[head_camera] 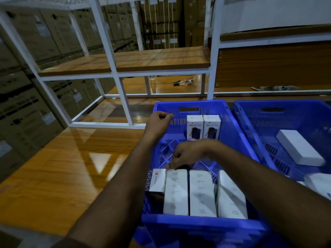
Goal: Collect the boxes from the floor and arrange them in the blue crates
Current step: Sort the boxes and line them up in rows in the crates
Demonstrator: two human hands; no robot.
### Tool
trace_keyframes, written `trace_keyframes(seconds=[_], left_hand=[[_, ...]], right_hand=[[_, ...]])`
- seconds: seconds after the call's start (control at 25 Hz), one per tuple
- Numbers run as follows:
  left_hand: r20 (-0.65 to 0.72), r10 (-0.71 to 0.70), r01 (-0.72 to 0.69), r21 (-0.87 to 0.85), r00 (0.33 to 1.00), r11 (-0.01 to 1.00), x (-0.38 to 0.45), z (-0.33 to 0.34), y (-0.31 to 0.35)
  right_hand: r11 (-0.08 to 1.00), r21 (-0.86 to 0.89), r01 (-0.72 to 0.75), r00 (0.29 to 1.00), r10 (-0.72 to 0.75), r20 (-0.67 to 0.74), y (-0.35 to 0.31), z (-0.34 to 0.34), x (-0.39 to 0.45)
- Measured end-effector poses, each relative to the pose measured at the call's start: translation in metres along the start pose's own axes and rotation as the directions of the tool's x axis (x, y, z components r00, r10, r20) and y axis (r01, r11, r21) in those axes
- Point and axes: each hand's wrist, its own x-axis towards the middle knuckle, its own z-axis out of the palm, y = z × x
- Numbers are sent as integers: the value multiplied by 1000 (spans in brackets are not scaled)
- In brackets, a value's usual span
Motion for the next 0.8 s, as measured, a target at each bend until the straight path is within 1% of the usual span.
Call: trace_keyframes(seconds=[0.08,0.12,0.28,0.36,0.44,0.52,0.64,0.72,0.8], left_hand=[[29,11,-13,41,1000,999,-8,-2,-6],[20,32,-33,62,999,998,-13,-2,-9],[-6,103,-102,113,995,988,-22,1,-13],[4,133,-132,148,991,980,-23,2,-12],[12,145,-145,146,989,979,-22,2,-13],[17,144,-145,137,989,980,-23,1,-14],[21,130,-131,104,991,986,-24,1,-13],[34,110,-111,17,993,994,-24,0,-13],[89,77,-70,-85,993,994,-25,-1,-12]], right_hand=[[1000,25,5,990,-9,137,-6,9,-5],[999,39,-8,986,1,167,-8,12,-7],[996,69,-47,981,33,190,-12,18,-9],[985,165,-52,975,14,222,-8,18,-5],[963,259,-76,969,11,246,-3,17,-3],[943,318,-97,975,26,221,1,17,-1],[887,452,-91,995,60,82,7,12,2],[821,566,-73,996,90,-3,16,2,4],[749,661,-54,989,131,-67,29,-7,5]])
